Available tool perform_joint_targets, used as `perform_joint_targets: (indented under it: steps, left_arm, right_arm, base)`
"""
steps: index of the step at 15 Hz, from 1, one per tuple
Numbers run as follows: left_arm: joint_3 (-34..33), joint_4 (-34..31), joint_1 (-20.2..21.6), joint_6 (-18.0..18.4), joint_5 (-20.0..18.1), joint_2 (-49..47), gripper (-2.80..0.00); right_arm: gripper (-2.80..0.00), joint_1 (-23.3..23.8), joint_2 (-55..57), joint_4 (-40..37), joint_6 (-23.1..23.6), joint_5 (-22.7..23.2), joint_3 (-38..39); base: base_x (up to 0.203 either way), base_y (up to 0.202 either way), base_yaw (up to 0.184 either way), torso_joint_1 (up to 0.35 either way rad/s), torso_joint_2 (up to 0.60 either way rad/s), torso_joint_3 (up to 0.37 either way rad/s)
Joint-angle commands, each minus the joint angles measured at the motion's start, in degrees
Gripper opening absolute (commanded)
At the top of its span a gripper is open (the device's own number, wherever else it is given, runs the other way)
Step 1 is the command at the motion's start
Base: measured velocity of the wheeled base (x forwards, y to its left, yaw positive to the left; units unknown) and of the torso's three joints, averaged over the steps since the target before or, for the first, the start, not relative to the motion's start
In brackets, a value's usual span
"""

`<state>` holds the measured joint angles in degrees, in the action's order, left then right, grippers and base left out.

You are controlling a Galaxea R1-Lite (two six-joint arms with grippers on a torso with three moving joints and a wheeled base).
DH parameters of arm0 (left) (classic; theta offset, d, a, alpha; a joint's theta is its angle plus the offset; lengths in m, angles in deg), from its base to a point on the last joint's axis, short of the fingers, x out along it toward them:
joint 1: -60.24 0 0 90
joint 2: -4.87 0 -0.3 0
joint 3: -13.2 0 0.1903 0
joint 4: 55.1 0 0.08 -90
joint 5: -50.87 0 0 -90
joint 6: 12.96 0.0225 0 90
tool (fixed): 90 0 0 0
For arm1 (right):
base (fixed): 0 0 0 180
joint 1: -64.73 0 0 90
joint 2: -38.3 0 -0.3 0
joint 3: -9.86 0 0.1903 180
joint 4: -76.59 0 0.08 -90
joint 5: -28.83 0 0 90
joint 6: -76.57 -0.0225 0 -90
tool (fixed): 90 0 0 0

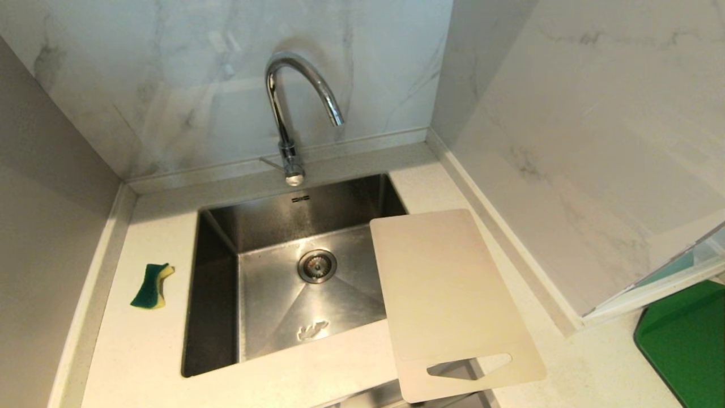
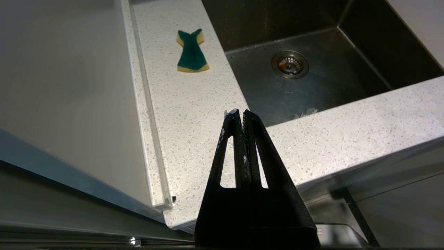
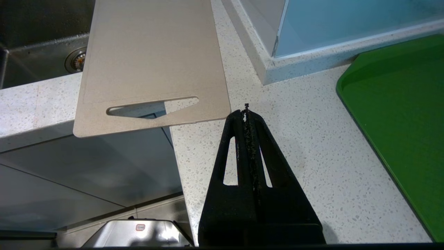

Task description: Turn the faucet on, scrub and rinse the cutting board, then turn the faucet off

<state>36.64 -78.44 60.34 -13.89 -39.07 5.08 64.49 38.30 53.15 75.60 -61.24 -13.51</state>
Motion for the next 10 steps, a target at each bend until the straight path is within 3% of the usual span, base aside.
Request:
perform_joint_targets:
  steps: [1,10]
  left_arm:
    - [-0.16,0.05,-0.01,-0.04,0.03,-0.21,-2.80]
    - [-0.16,0.06,0.04,0.49,-0.06,-0.17,-2.80]
  right_arm:
    - [-2.80,-0.02,0.09,-0.01,0.00,-0.01,0.09]
    - [-2.80,-0.02,0.09,0.07,0.53,0.07,0.00]
  base:
    - [0.000,0.000,0.000,0.000,0.00,0.000]
    - [0.000,0.000,0.000,0.000,0.00,0.000]
